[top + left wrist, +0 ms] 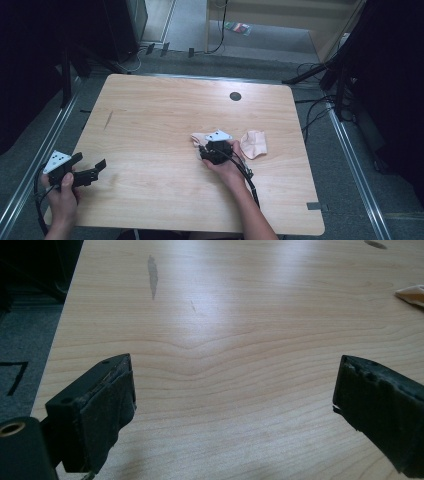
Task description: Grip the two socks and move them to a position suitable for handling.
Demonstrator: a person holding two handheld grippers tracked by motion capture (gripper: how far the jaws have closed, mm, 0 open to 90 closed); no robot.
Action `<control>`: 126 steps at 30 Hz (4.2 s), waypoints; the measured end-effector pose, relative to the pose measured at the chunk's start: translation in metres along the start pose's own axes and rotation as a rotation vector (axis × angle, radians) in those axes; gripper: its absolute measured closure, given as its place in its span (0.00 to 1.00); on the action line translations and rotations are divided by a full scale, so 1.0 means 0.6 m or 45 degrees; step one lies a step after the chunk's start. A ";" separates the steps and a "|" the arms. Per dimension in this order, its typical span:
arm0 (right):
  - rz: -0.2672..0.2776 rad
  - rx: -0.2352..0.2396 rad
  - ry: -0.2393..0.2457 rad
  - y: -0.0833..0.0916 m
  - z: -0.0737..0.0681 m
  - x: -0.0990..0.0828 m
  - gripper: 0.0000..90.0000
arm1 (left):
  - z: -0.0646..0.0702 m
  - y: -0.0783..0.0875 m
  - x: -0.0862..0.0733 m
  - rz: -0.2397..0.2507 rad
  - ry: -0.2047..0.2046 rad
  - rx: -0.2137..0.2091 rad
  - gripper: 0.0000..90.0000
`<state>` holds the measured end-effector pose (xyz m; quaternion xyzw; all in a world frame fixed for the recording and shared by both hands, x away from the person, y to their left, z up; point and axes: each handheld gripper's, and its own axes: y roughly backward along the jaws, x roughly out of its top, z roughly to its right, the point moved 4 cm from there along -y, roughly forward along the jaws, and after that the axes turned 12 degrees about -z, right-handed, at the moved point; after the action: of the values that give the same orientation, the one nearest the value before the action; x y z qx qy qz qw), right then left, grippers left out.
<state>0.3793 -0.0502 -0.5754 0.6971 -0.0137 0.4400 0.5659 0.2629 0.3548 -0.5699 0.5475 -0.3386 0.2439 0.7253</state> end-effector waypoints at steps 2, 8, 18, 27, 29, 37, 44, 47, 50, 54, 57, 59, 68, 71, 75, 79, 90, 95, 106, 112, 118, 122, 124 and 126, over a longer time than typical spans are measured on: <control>0.007 -0.025 0.012 0.001 -0.002 -0.002 0.83 | 0.000 0.000 0.000 -0.008 0.001 -0.010 0.04; 0.014 -0.040 -0.007 0.009 -0.001 0.001 0.90 | 0.000 0.000 0.000 -0.005 0.004 -0.011 0.04; 0.197 0.044 -0.146 0.128 -0.002 0.019 0.90 | 0.027 0.002 0.003 -0.026 0.002 -0.045 0.04; 0.224 0.045 -0.181 0.198 -0.029 -0.016 0.90 | 0.152 0.017 0.047 0.043 -0.103 -0.195 0.04; 0.207 0.019 -0.183 0.202 -0.040 -0.028 0.90 | 0.189 0.014 0.061 0.058 -0.143 -0.227 0.04; 0.214 0.002 -0.222 0.197 -0.064 -0.041 0.90 | 0.268 0.001 0.085 0.090 -0.157 -0.363 0.04; 0.177 0.039 -0.231 0.187 -0.076 -0.052 0.89 | 0.305 -0.022 0.062 0.044 -0.240 -0.411 0.04; 0.139 0.045 -0.221 0.171 -0.086 -0.064 0.89 | 0.304 -0.032 0.042 0.005 -0.266 -0.430 0.04; 0.110 0.036 -0.209 0.162 -0.092 -0.070 0.89 | 0.303 -0.037 0.034 -0.018 -0.287 -0.427 0.04; 0.075 0.027 -0.221 0.147 -0.099 -0.079 0.89 | 0.306 -0.044 0.029 -0.037 -0.297 -0.431 0.04; 0.049 0.004 -0.205 0.139 -0.109 -0.083 0.90 | 0.312 -0.044 0.028 -0.038 -0.318 -0.430 0.04; 0.045 0.003 -0.234 0.130 -0.120 -0.083 0.88 | 0.315 -0.046 0.026 -0.046 -0.330 -0.431 0.04; 0.131 0.171 -0.391 0.150 -0.072 -0.063 0.55 | 0.318 -0.055 0.021 -0.096 -0.325 -0.412 0.04; 0.154 0.212 -0.361 0.160 -0.054 -0.068 0.64 | 0.335 -0.062 0.013 -0.144 -0.339 -0.417 0.10; 0.122 0.239 -0.184 0.148 -0.076 -0.071 0.72 | 0.373 -0.069 -0.002 -0.242 -0.372 -0.486 0.29; 0.029 0.296 -0.043 0.113 -0.105 -0.067 0.73 | 0.396 -0.076 -0.019 -0.309 -0.401 -0.539 0.45; -0.068 0.267 0.018 0.070 -0.126 -0.069 0.70 | 0.403 -0.088 -0.032 -0.382 -0.506 -0.375 0.72; -0.040 0.216 -0.046 0.077 -0.111 -0.069 0.98 | 0.396 -0.089 -0.030 -0.373 -0.529 -0.336 0.93; 0.056 0.267 -0.388 0.132 -0.009 -0.073 0.99 | 0.338 -0.082 -0.008 -0.401 -0.536 -0.375 1.00; 0.036 0.335 -0.458 0.151 0.014 -0.084 1.00 | 0.312 -0.070 0.010 -0.399 -0.644 -0.340 1.00; 0.006 0.387 -0.485 0.156 0.003 -0.091 1.00 | 0.289 -0.075 0.016 -0.362 -0.608 -0.371 1.00; 0.024 0.370 -0.494 0.137 -0.002 -0.095 0.88 | 0.277 -0.082 0.027 -0.257 -0.438 -0.365 0.68; 0.046 0.357 -0.524 0.133 0.004 -0.095 0.75 | 0.271 -0.076 0.031 -0.243 -0.371 -0.371 0.62; 0.056 0.326 -0.534 0.137 0.011 -0.097 0.72 | 0.268 -0.066 0.033 -0.245 -0.334 -0.394 0.63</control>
<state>0.3054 -0.1128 -0.5478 0.8388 -0.0904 0.2960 0.4480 0.2683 0.1889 -0.5520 0.4864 -0.4097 0.0453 0.7704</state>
